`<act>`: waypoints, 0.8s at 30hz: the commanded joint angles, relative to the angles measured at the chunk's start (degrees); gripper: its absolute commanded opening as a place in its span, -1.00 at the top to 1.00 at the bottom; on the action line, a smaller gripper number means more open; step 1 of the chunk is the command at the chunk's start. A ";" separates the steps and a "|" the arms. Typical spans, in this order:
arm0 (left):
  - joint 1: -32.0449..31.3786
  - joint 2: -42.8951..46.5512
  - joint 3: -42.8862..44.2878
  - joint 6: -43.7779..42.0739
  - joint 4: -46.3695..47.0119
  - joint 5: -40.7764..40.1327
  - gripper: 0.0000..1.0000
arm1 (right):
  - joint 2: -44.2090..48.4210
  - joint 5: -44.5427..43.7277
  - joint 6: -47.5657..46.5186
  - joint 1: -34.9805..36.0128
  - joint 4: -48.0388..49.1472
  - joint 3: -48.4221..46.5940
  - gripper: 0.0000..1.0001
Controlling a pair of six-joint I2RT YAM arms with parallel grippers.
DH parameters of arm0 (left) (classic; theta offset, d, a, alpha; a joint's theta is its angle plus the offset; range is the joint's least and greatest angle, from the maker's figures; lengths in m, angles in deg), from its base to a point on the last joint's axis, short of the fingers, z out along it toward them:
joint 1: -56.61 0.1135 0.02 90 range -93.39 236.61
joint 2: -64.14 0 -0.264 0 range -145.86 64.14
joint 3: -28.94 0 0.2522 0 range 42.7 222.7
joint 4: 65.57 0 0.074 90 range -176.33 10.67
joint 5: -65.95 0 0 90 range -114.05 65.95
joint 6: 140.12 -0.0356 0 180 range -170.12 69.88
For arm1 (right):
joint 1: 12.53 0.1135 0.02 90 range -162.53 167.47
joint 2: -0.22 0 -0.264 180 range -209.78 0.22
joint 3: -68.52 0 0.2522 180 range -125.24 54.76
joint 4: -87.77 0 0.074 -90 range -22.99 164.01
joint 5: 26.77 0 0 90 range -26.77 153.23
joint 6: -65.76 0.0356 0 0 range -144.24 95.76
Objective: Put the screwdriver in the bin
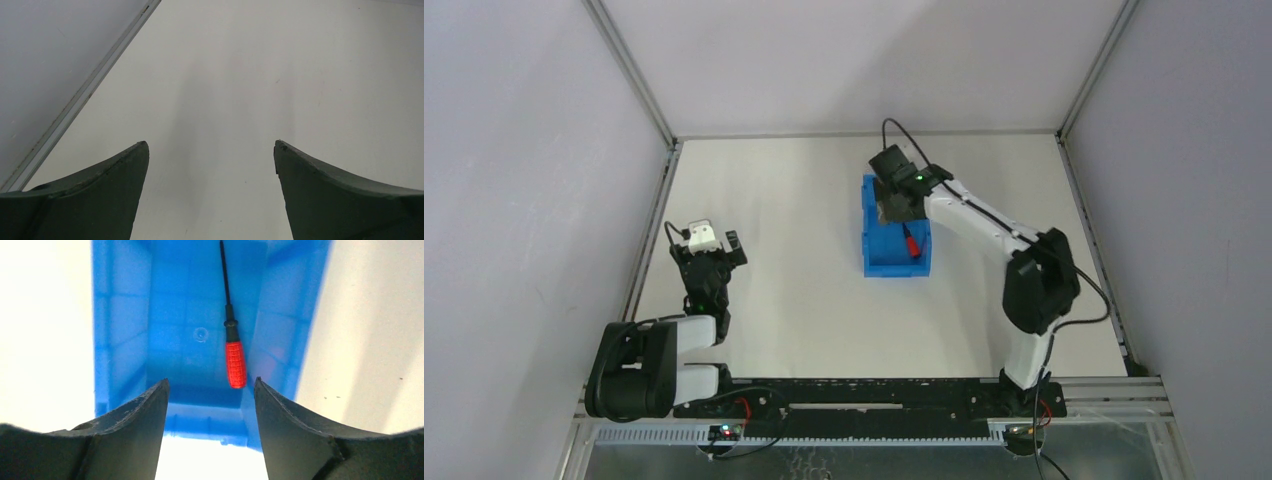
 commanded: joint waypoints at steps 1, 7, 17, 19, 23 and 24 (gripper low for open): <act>0.38 0.59 2.20 -0.52 3.96 0.40 -1.00 | 11.38 -2.98 -0.10 -1.26 -2.20 -3.00 -0.46; 0.38 0.60 2.15 -0.52 3.96 0.41 -1.00 | 21.43 -0.95 -4.82 -10.20 -0.28 4.12 -0.95; 0.38 0.62 2.21 -0.53 3.96 0.41 -1.00 | 29.68 14.26 -11.25 -36.94 5.08 12.43 -0.99; 0.38 0.59 2.15 -0.50 3.95 0.41 -1.00 | 29.82 17.88 -11.10 -40.86 5.18 12.32 -0.99; 0.38 0.59 2.15 -0.49 3.96 0.36 -1.00 | 29.47 13.49 -11.33 -41.96 4.66 12.31 -0.99; 0.38 0.59 2.21 -0.47 3.96 0.40 -1.00 | 29.28 12.28 -11.40 -41.96 4.57 12.19 -0.99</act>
